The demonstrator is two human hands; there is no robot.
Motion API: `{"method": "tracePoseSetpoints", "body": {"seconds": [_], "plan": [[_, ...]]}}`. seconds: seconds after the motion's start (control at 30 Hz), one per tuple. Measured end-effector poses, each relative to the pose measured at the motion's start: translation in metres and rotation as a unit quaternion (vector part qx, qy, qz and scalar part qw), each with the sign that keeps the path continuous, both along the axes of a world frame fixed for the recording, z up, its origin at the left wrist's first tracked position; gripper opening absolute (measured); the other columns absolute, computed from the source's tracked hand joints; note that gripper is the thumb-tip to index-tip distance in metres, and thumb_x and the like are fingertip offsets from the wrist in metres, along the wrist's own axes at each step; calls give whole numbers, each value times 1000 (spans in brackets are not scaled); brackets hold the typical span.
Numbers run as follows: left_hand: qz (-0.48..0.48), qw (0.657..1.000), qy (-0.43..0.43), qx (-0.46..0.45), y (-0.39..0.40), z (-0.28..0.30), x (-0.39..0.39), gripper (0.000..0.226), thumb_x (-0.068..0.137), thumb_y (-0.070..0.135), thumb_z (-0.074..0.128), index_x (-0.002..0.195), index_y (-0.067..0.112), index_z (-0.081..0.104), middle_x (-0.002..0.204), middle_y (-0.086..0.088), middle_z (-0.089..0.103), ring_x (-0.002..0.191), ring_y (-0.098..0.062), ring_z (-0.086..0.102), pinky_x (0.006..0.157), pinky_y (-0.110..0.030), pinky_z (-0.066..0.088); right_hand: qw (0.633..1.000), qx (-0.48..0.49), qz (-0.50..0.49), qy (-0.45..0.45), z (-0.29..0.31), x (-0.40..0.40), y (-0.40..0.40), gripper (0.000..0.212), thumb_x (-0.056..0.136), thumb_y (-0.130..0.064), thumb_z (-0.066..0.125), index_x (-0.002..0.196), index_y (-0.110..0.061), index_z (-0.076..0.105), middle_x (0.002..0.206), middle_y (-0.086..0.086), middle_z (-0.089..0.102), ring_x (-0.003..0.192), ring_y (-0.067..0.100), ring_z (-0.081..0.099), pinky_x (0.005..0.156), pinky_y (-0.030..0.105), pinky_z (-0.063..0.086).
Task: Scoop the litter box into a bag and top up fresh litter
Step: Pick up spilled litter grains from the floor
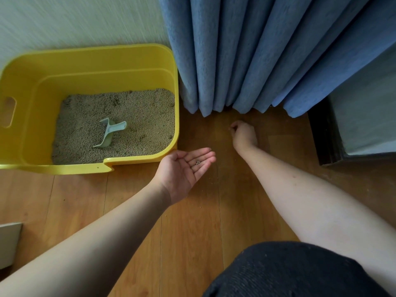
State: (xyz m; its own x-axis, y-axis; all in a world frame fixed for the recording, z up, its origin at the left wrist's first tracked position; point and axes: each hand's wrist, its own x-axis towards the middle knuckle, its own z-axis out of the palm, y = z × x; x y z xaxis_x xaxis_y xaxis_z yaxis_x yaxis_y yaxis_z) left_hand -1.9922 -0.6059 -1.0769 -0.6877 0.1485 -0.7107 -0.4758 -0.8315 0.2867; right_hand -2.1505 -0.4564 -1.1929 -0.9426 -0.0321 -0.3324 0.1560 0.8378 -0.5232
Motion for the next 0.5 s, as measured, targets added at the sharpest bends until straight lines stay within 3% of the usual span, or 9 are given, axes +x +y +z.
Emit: {"method": "tracePoseSetpoints", "body": {"seconds": [0.07,0.1,0.13,0.2,0.23,0.27,0.37,0.5], "plan": [[-5,1000,-2,0,0,-2,0,53,96,19,23,119,-12,58,122,-29,62,113,-35,63,98,-36,50,994,-86,-56,-22,11,2,-1,23,98,-25,50,116,-14,60,109,4,64,95,19,61,73,27,45],[-8,1000,-5,-1,-1,-3,1,53,96,19,23,120,-12,58,123,-29,62,114,-35,63,98,-36,50,976,-182,-108,-53,18,6,-1,24,98,-27,51,118,-16,58,103,2,62,89,15,58,72,26,43],[-10,1000,-8,-3,-1,-5,3,53,96,19,23,120,-11,58,123,-28,62,114,-35,63,98,-35,50,926,-318,-174,-109,25,12,0,23,98,-27,51,119,-19,56,90,-1,58,78,10,53,68,24,41],[-9,1000,-16,-4,-2,-9,7,53,95,19,23,119,-11,59,123,-28,62,114,-34,63,97,-34,50,737,-573,-275,-229,38,30,6,14,97,-24,53,111,-18,54,66,-5,41,57,6,37,56,20,34],[-10,1000,-21,-3,-3,-12,10,53,95,19,22,119,-11,59,123,-28,62,113,-34,63,97,-34,50,664,-640,-284,-262,39,39,10,7,97,-23,53,100,-16,52,62,-5,34,54,6,33,52,19,32],[-12,1000,-27,-4,-5,-15,12,53,95,20,22,119,-10,58,124,-28,62,113,-33,64,97,-34,50,625,-674,-276,-279,39,49,12,11,96,-23,54,90,-15,50,60,-5,31,53,7,31,51,19,32],[-23,999,-43,-11,-10,-22,17,55,95,22,20,119,-10,58,122,-27,63,111,-33,65,97,-35,52,587,-708,-237,-313,38,77,17,15,93,-24,55,84,-14,49,61,-4,31,53,7,32,50,19,34],[-26,998,-52,-12,-11,-24,19,58,95,25,18,115,-11,60,120,-29,64,109,-35,66,94,-35,50,580,-710,-193,-349,39,106,17,17,96,-26,51,84,-14,53,62,-4,31,53,8,31,49,19,33]]}}
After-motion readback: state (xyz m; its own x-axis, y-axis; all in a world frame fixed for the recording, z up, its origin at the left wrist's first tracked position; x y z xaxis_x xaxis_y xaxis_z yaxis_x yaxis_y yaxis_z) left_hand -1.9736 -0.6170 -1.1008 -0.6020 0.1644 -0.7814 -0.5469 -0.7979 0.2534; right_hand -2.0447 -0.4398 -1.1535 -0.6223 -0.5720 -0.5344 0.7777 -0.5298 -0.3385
